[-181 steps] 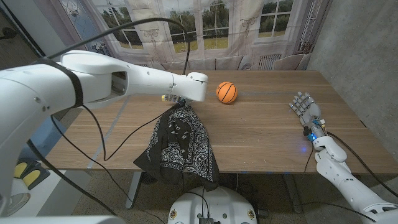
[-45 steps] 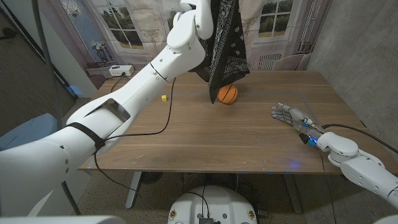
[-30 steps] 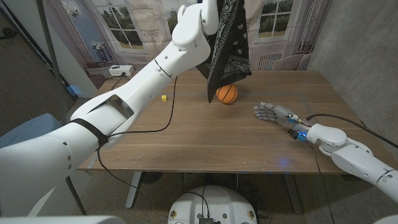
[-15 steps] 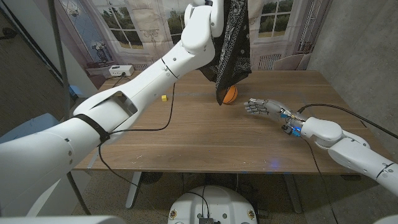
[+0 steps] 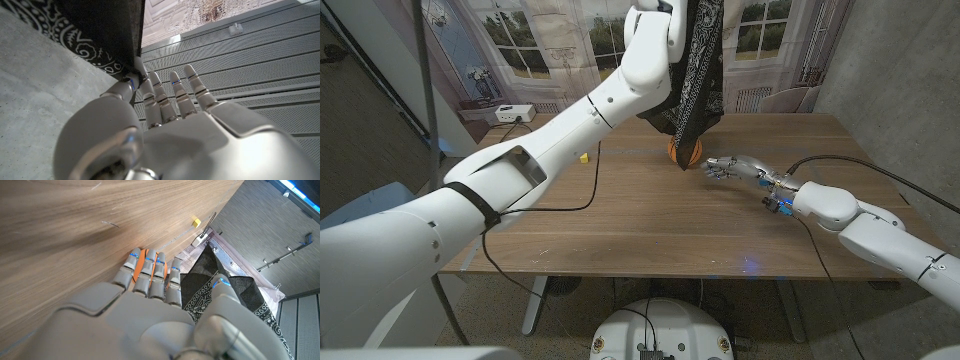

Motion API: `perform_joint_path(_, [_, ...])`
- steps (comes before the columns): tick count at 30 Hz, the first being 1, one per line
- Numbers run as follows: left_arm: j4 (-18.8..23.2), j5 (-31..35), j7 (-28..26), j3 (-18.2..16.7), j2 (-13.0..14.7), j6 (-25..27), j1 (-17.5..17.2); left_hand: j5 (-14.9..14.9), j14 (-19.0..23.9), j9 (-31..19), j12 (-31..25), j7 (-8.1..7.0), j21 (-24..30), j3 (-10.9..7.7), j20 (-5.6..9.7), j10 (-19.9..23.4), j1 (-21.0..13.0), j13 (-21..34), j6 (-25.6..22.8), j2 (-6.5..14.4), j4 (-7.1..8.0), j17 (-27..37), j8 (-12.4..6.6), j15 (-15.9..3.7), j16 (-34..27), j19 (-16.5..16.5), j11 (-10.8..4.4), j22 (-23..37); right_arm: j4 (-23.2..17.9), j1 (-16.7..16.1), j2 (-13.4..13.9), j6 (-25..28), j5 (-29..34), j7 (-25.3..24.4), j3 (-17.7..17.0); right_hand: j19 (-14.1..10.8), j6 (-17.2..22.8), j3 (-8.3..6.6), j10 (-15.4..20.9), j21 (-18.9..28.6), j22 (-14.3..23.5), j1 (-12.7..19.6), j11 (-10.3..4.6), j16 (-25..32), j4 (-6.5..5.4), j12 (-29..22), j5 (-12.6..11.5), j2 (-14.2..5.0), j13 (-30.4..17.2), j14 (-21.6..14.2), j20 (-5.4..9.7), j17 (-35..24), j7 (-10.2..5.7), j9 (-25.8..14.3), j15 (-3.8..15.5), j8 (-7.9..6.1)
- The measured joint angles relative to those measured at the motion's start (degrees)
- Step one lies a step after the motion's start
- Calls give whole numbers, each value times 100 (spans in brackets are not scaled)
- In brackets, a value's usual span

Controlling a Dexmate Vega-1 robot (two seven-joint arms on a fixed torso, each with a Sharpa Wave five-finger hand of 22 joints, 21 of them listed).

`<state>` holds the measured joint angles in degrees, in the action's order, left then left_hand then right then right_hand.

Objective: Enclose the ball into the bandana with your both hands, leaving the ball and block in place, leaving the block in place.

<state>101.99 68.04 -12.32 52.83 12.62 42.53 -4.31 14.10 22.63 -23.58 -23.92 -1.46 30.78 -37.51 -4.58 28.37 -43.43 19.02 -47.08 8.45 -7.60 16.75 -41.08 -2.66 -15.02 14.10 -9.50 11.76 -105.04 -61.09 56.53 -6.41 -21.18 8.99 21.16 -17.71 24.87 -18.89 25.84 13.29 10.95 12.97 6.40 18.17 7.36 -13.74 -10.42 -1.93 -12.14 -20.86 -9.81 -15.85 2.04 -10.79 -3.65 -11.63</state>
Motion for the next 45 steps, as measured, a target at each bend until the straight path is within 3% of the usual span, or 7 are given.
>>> perform_joint_path(11, [3, 458, 268, -32, -39, 5, -101, -14, 0, 33, 8, 0, 0, -24, 0, 3, 38, 0, 0, -38, -24, -26, -228, 0, 21, 0, 2, -4, 104, 269, -313, -123, 257, -159, 261, -250, 365, 55, 399, 39, -1, 86, -6, 156, -55, -111, 0, -162, 0, -389, 98, -78, 14, 0, 153, -89])
perform_joint_path(22, [1, 761, 423, -88, -99, -51, -191, -45, -21, 56, 27, -30, 0, -24, -1, 26, 79, 0, -31, -45, -24, -26, -252, 22, 21, 0, -15, -4, 212, 525, -597, -150, 479, -220, 503, -595, 987, -79, 1135, 136, -2, 622, -25, 579, 127, -471, -44, -344, -131, -1211, 201, -288, 18, -29, 408, -221])
perform_joint_path(24, [-29, 849, 474, -89, -112, -55, -198, -45, -21, 57, 57, -30, 0, -24, -1, 26, 79, 0, -31, -44, -24, -25, -252, 22, 21, 0, -15, -4, 250, 570, -629, -193, 479, -147, 534, -625, 1015, -60, 1155, 136, -2, 642, -6, 579, 142, -492, -44, -321, -143, -1211, 173, -311, 30, -29, 408, -221])
perform_joint_path(33, [-172, 1117, 542, -73, -165, -55, -209, -48, -21, 89, 67, -31, 32, -24, -1, 8, 84, 16, -31, -36, -24, -26, -283, 22, 42, 1, -43, -3, 499, 880, -844, -357, 428, 246, 760, -570, 705, 230, 831, 136, 19, 321, 47, 533, -88, -444, -44, -126, -213, -1011, 161, -471, 52, -29, 275, -41])
perform_joint_path(38, [-237, 1292, 577, -55, -186, -51, -219, -49, -21, 103, 67, -31, 44, -41, -1, 0, 83, 27, -32, -36, -42, -26, -317, 21, 42, 0, -52, -3, 458, 992, -902, -271, 555, 277, 866, -638, 706, 297, 836, 136, 19, 271, 46, 540, -69, -460, -44, -74, -239, -1071, 98, -500, 54, -29, 261, -41])
perform_joint_path(41, [-253, 1335, 586, -54, -193, -50, -228, -49, -21, 109, 67, -51, 44, -42, -1, 1, 83, 27, -51, -36, -42, -26, -325, 21, 42, 0, -52, -3, 348, 1021, -942, -105, 707, 163, 926, -944, 1031, 258, 1293, 270, 19, 514, 12, 805, 32, -708, -44, -95, -309, -1585, 104, -637, 79, -29, 390, -105])
perform_joint_path(45, [-255, 1358, 592, -57, -193, -49, -263, -50, -21, 132, 67, -38, 44, -42, 31, 1, 83, 26, -64, -36, -42, -49, -325, 21, 42, -31, -52, -3, 298, 1021, -971, 217, 967, -225, 944, -1560, 1879, 237, 2348, 494, 40, 1157, -204, 1560, 143, -1496, -44, -184, -675, -2598, 250, -1226, 68, -119, 665, -376])
